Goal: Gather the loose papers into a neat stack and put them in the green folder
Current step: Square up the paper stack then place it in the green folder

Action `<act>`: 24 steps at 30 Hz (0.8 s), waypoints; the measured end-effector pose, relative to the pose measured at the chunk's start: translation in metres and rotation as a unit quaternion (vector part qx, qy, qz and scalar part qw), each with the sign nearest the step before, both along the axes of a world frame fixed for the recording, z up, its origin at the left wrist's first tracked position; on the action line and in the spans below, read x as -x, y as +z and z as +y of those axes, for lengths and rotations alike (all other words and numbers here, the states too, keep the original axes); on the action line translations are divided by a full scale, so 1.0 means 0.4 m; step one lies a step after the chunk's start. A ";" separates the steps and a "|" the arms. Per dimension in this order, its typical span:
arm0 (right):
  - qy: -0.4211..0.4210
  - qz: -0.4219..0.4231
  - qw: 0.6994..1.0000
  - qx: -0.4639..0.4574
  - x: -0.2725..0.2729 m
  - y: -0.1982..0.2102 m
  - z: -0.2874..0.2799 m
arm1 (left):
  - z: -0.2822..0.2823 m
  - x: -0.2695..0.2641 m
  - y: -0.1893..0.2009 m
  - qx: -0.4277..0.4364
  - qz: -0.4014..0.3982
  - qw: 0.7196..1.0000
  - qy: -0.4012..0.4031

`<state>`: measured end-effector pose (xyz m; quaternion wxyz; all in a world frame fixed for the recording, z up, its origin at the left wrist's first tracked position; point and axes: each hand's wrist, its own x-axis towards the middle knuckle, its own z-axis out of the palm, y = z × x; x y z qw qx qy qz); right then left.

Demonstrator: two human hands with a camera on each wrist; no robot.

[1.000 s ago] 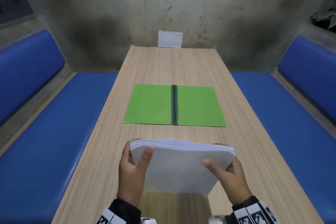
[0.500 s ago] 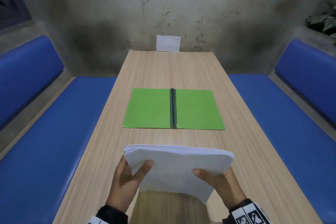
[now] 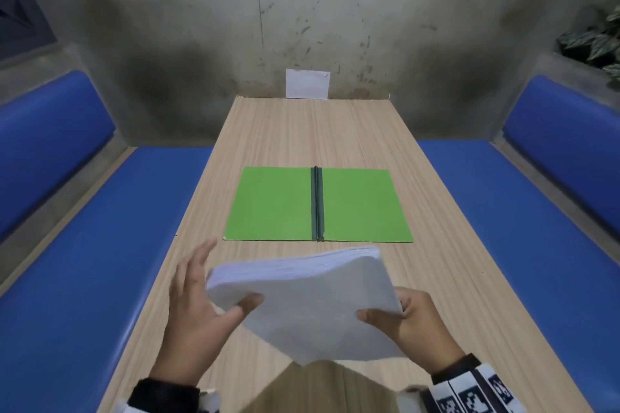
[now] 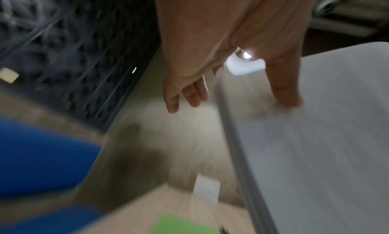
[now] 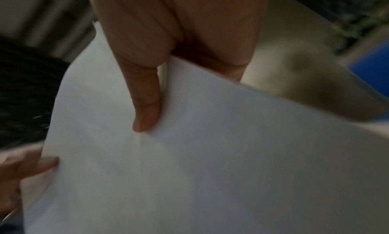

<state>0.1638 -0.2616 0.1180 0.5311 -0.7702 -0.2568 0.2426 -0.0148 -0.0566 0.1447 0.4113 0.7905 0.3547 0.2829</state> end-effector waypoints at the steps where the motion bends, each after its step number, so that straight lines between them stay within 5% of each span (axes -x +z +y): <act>1: 0.027 -0.082 0.996 0.033 0.000 0.022 0.002 | -0.005 0.000 0.027 -0.067 0.015 0.997 -0.035; 4: 0.110 -0.299 0.943 0.092 0.014 0.075 0.020 | -0.040 -0.021 0.075 -0.143 0.069 0.973 -0.165; 7: 0.139 -0.371 0.909 0.129 0.029 0.087 0.035 | -0.063 -0.044 0.071 -0.018 0.030 0.968 -0.247; 16: -0.048 -0.120 0.990 0.056 -0.078 0.037 -0.082 | -0.016 0.012 0.019 0.240 -0.049 0.959 -0.144; 21: 0.026 0.096 0.995 -0.016 -0.075 0.003 -0.091 | 0.011 0.027 -0.014 0.276 -0.078 0.949 -0.128; 24: 0.000 0.122 0.990 -0.066 -0.045 0.011 -0.058 | -0.013 -0.003 -0.037 0.273 -0.121 0.951 -0.082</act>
